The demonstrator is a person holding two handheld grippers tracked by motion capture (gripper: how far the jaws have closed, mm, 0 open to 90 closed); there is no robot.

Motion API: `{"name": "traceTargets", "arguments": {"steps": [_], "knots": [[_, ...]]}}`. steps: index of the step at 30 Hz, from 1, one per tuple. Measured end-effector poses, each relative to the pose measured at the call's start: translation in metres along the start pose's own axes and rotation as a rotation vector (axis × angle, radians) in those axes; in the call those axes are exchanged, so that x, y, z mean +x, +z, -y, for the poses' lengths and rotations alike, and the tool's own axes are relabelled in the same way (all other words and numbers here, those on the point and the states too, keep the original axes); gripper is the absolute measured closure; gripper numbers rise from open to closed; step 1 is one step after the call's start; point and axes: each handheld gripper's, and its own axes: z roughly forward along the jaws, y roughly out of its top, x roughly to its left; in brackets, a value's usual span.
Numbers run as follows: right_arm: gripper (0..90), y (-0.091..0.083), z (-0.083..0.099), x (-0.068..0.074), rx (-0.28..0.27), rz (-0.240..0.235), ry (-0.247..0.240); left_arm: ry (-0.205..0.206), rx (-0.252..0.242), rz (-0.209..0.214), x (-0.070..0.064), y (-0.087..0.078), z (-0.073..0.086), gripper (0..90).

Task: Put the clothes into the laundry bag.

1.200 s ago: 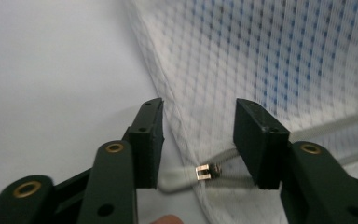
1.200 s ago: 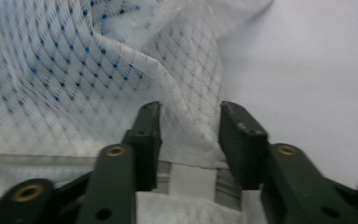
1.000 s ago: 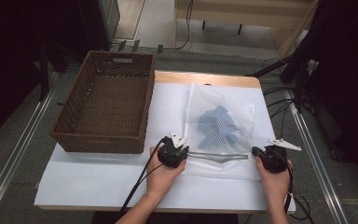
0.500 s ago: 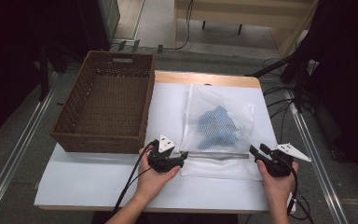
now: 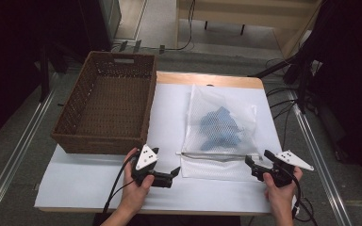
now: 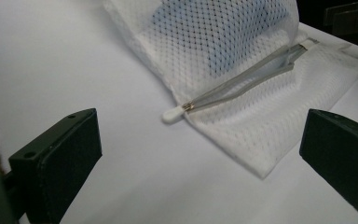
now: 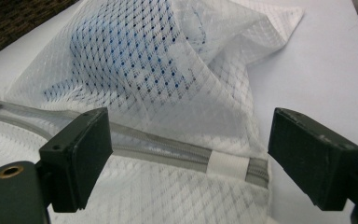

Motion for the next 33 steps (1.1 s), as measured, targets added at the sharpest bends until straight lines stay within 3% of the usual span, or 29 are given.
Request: {"name": "traceTargets", "arguments": {"steps": [6, 10, 14, 19, 27, 33], "knots": [[13.5, -0.006, 0.005, 0.004, 0.007, -0.015, -0.006, -0.027, -0.021, -0.034, 0.020, -0.029, 0.012, 0.0], [13.5, -0.008, 0.006, 0.008, -0.004, 0.000, -0.021, -0.026, -0.014, -0.053, 0.029, -0.041, 0.016, 0.0], [13.5, -0.012, 0.008, 0.009, -0.007, -0.003, -0.015, -0.055, -0.018, -0.066, 0.039, -0.054, 0.020, 0.0], [13.5, -0.016, 0.011, 0.010, -0.005, -0.008, -0.010, -0.049, -0.014, -0.097, 0.050, -0.071, 0.027, 0.0], [13.5, -0.019, 0.009, 0.008, -0.015, -0.006, 0.004, -0.074, -0.043, -0.174, 0.074, -0.098, 0.036, 0.0], [13.6, -0.022, 0.008, 0.007, -0.020, -0.003, -0.006, -0.120, -0.070, -0.214, 0.092, -0.112, 0.036, 0.0]]}}
